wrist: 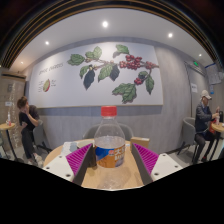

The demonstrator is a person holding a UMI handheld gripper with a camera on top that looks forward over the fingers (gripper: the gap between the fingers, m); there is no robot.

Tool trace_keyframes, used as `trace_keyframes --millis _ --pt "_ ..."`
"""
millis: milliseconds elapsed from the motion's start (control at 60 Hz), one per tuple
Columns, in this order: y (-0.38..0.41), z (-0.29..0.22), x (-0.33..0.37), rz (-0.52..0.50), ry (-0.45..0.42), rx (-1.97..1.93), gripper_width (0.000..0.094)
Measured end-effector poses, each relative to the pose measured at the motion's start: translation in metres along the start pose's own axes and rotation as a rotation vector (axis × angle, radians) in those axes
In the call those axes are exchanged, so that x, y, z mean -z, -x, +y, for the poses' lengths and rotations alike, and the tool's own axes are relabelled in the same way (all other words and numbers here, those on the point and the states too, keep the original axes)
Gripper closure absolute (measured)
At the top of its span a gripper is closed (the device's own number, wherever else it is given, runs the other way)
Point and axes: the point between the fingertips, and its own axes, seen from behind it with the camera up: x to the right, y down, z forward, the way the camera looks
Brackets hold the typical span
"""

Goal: Pour water

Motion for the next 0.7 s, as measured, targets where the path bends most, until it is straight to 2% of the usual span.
trace_keyframes --millis 133,150,183,233,350,483,550,700 --pt "-0.001 0.002 -0.024 0.003 0.002 -0.009 0.0129" --pt "0.000 0.003 -0.026 0.000 0.002 -0.006 0.0170" --pt "0.005 0.005 -0.029 -0.014 0.000 0.007 0.0451" --pt "0.005 0.003 -0.031 -0.015 -0.031 0.010 0.0460" --pt "0.004 0.000 -0.025 -0.001 -0.078 0.012 0.0595" --pt "0.005 0.001 -0.032 -0.020 -0.073 0.032 0.0622" --pt "-0.006 -0.008 -0.038 0.008 -0.074 0.102 0.0622" --pt "-0.022 -0.036 -0.089 0.073 -0.071 0.591 0.0621"
